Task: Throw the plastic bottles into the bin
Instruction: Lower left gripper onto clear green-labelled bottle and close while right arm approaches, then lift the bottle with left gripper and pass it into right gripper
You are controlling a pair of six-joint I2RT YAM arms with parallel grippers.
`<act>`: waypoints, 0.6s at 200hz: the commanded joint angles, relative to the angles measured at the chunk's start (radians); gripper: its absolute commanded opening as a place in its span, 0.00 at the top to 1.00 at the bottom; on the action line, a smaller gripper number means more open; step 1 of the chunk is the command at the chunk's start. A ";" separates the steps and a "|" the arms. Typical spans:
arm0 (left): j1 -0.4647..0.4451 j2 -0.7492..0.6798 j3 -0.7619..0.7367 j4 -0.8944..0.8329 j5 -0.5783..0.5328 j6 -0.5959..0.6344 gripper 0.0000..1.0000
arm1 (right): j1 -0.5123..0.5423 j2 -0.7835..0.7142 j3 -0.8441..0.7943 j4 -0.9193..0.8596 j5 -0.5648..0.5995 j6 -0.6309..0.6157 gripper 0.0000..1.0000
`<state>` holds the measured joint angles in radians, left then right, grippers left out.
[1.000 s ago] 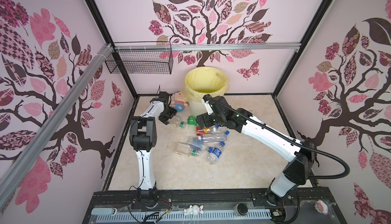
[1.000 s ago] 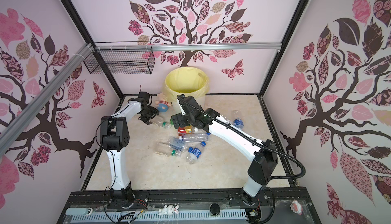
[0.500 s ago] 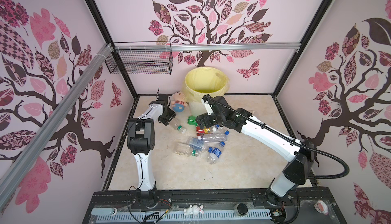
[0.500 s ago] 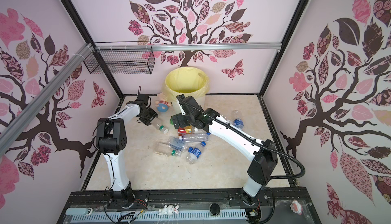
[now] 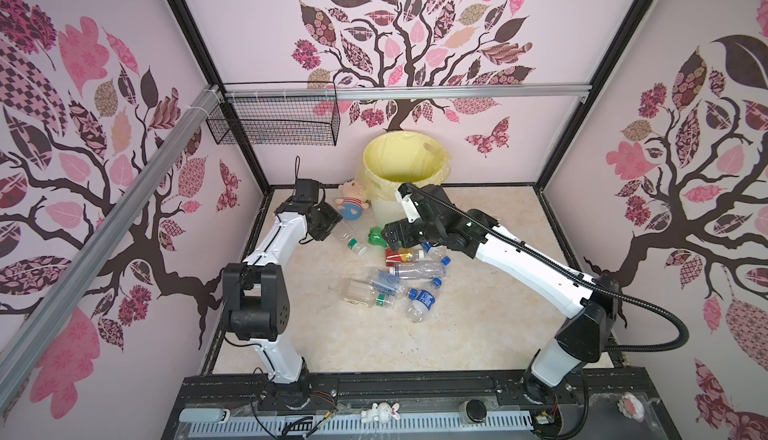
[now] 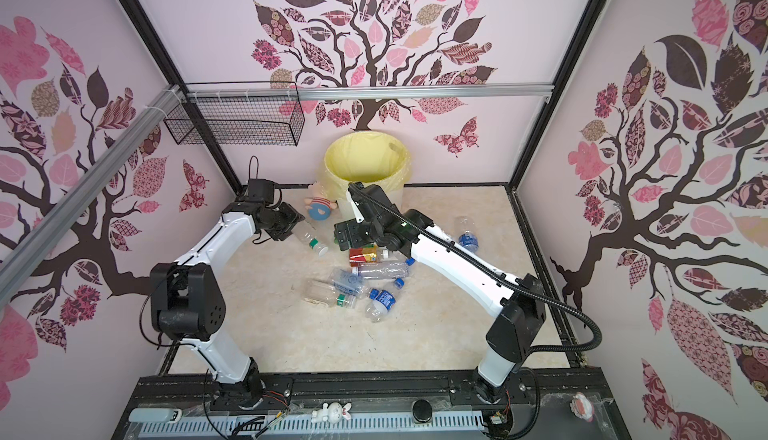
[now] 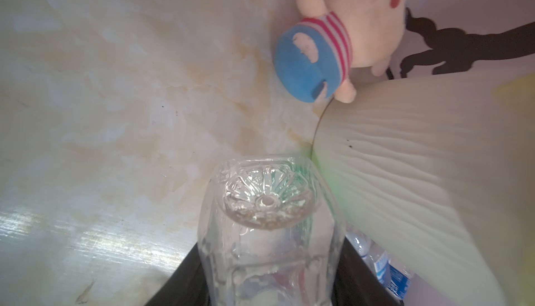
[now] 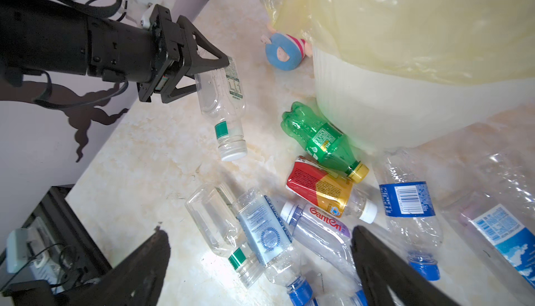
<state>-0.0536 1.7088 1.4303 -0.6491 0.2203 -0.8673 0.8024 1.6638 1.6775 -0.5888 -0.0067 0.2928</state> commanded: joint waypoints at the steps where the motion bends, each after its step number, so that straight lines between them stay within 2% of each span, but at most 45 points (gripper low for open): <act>1: -0.010 -0.074 -0.032 0.028 0.049 -0.030 0.46 | -0.010 0.001 0.058 -0.022 -0.063 0.038 0.00; 54: -0.086 -0.176 0.008 0.044 0.066 -0.103 0.46 | -0.044 -0.013 0.077 -0.013 -0.163 0.070 0.00; 120: -0.180 -0.177 0.197 0.027 0.071 -0.148 0.46 | -0.094 -0.001 0.125 0.011 -0.235 0.098 0.00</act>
<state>-0.2237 1.5459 1.5299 -0.6327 0.2764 -0.9951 0.7345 1.6634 1.7576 -0.5915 -0.1932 0.3664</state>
